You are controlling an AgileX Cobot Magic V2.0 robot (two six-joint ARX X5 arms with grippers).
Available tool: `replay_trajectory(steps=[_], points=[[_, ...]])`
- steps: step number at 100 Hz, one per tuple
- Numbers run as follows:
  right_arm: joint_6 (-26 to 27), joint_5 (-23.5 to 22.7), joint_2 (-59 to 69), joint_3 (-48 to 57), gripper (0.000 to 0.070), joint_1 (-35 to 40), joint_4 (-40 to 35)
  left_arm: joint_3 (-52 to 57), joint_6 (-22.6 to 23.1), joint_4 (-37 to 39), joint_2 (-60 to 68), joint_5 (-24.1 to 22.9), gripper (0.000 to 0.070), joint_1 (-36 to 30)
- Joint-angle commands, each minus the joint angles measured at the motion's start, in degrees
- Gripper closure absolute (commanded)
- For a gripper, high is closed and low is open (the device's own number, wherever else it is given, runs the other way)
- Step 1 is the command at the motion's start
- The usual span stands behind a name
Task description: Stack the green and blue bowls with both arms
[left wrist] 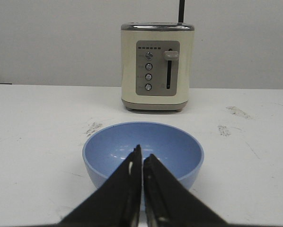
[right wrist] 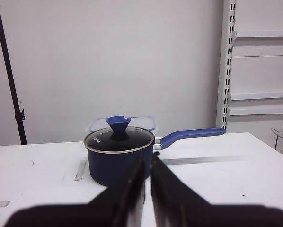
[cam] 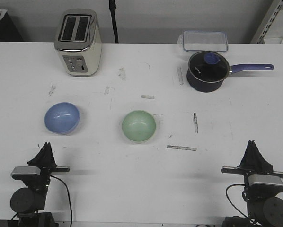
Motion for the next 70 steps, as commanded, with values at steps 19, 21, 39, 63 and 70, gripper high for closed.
replay_trajectory(steps=[19, 21, 39, 63, 70], points=[[0.5, 0.02, -0.11, 0.31, 0.0686, -0.11, 0.79, 0.57, -2.97, 1.86, 0.04, -0.07, 0.0699, 0.02], [0.5, 0.0, -0.11, 0.31, 0.0686, -0.11, 0.79, 0.87, -2.95, 1.86, 0.07, -0.07, 0.0699, 0.02], [0.5, 0.0, -0.11, 0.31, 0.0686, -0.11, 0.79, 5.77, -2.73, 1.44, 2.95, -0.2, 0.0699, 0.02], [0.5, 0.0, -0.11, 0.31, 0.0686, -0.11, 0.79, 17.77, -2.16, -3.87, 15.26, -4.42, 0.0699, 0.02], [0.5, 0.0, -0.11, 0.31, 0.0686, -0.11, 0.79, 21.86, -1.38, -5.68, 19.96, -4.42, 0.0699, 0.02]])
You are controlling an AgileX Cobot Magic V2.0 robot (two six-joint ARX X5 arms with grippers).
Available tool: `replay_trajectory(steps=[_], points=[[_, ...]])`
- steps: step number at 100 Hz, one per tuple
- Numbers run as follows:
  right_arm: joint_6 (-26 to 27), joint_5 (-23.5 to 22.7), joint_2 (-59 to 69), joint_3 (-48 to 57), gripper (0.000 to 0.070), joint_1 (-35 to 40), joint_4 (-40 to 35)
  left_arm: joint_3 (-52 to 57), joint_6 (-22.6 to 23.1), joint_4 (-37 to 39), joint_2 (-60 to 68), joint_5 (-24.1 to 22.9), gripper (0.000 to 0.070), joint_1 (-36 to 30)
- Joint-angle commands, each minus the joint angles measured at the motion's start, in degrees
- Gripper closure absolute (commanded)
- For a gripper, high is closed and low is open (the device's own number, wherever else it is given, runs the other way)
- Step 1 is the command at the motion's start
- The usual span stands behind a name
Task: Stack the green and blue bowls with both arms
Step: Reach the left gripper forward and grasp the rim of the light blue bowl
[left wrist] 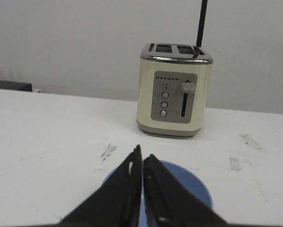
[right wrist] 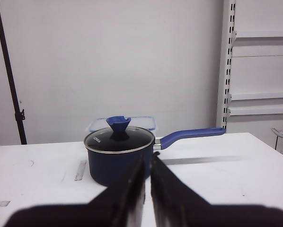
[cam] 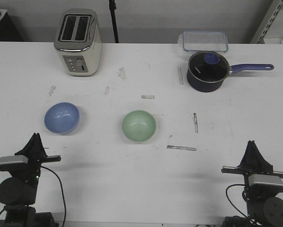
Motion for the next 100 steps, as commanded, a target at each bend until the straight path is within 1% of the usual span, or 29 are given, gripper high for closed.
replay_trajectory(steps=[1, 21, 35, 60, 75, 81, 100], points=[[0.52, 0.02, -0.11, 0.31, 0.0686, -0.11, 0.79, 4.26, 1.2, -0.59, 4.31, -0.26, 0.0699, 0.02], [0.52, 0.0, -0.11, 0.31, 0.0686, -0.11, 0.79, 15.85, 1.27, -5.22, 17.88, -0.26, 0.0699, 0.0], [0.52, 0.0, -0.11, 0.31, 0.0686, -0.11, 0.79, 21.55, 1.38, -6.43, 25.35, -0.02, 0.0699, -0.2], [0.52, 0.0, -0.11, 0.31, 0.0686, -0.11, 0.79, 25.33, 1.36, -6.97, 32.13, 0.28, 0.0699, -4.94], [0.52, 0.0, -0.11, 0.31, 0.0686, -0.11, 0.79, 26.71, 0.85, -8.35, 34.29, 0.28, 0.0699, -4.5], [0.52, 0.0, -0.11, 0.31, 0.0686, -0.11, 0.79, 28.59, 0.17, -11.26, 35.54, 0.31, 0.0699, -3.82], [0.52, 0.0, -0.11, 0.31, 0.0686, -0.11, 0.79, 38.07, -8.11, -27.1, 42.45, 0.33, 0.0699, -1.88]])
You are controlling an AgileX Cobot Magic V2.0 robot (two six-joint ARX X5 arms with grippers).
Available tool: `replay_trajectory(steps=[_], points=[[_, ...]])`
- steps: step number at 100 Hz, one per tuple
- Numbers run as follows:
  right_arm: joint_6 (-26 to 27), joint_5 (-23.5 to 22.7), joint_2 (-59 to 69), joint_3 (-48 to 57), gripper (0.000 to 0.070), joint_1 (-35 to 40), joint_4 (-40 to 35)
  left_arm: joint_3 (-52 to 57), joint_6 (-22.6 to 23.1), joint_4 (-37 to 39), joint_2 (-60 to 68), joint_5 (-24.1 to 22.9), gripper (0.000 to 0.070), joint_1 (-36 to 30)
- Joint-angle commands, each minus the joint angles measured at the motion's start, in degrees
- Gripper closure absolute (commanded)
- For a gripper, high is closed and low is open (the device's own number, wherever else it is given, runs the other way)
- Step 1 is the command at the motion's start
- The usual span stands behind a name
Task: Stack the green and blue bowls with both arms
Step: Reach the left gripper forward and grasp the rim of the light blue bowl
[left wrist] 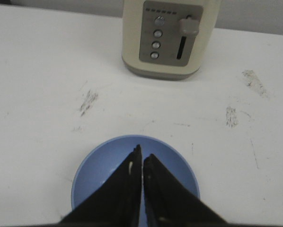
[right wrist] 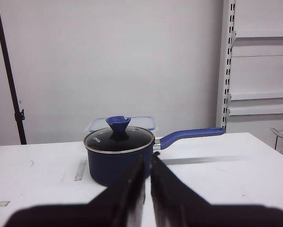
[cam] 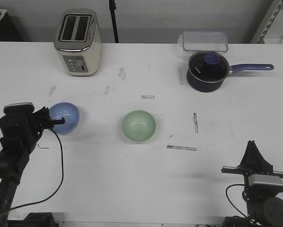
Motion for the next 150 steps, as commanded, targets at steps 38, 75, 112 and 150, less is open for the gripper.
replay_trajectory(steps=[38, 75, 112, 150], points=[[0.52, 0.04, -0.11, 0.31, 0.0686, -0.11, 0.79, 20.9, -5.75, -32.63, 19.34, 1.99, 0.0699, 4.83], [0.52, 0.02, -0.11, 0.31, 0.0686, -0.11, 0.79, 30.93, -6.21, -38.03, 31.23, 8.9, 0.0555, 11.56], [0.52, 0.02, -0.11, 0.31, 0.0686, -0.11, 0.81, 31.82, -6.14, -36.2, 38.05, 8.9, 0.0326, 13.77], [0.52, 0.02, -0.11, 0.31, 0.0686, -0.11, 0.81, 31.82, -5.92, -35.69, 44.19, 8.9, 0.0333, 13.9]])
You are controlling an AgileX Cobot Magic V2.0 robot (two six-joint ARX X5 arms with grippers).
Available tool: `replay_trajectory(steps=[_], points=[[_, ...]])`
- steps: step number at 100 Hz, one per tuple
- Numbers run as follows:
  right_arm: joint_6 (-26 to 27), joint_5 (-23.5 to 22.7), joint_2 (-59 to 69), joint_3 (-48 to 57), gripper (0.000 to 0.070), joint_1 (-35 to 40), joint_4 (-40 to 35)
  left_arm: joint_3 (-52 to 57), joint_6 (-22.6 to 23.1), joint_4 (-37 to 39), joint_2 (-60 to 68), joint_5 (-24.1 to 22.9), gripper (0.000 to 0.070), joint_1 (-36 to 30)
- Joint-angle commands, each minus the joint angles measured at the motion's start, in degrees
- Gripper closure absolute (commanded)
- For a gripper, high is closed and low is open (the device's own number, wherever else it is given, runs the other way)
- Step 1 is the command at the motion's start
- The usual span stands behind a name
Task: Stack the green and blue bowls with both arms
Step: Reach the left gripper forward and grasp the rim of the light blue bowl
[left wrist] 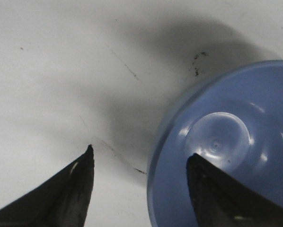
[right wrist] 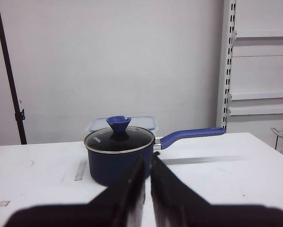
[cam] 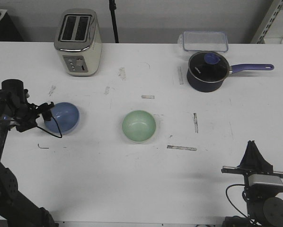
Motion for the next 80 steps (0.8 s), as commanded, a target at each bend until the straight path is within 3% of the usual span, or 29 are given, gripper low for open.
replay_trajectory(steps=[1, 41, 56, 72, 80], points=[[0.5, 0.0, -0.11, 0.31, 0.0686, -0.11, 0.81, 1.38, 0.13, 0.17, 1.42, 0.13, 0.0333, 0.31], [0.5, 0.02, -0.11, 0.31, 0.0686, -0.11, 0.83, 1.38, 0.35, 1.18, 5.6, 2.08, 0.0353, 0.0], [0.5, 0.0, -0.11, 0.31, 0.0686, -0.11, 0.83, 1.38, 0.35, 1.42, 6.6, 2.05, 0.0428, -0.04], [0.5, 0.0, -0.11, 0.31, 0.0686, -0.11, 0.83, 1.38, 0.33, 1.53, 7.32, 2.05, 0.0438, -0.52], [0.5, 0.0, -0.11, 0.31, 0.0686, -0.11, 0.83, 1.38, 0.33, 1.62, 7.34, 2.05, 0.0544, -0.85]])
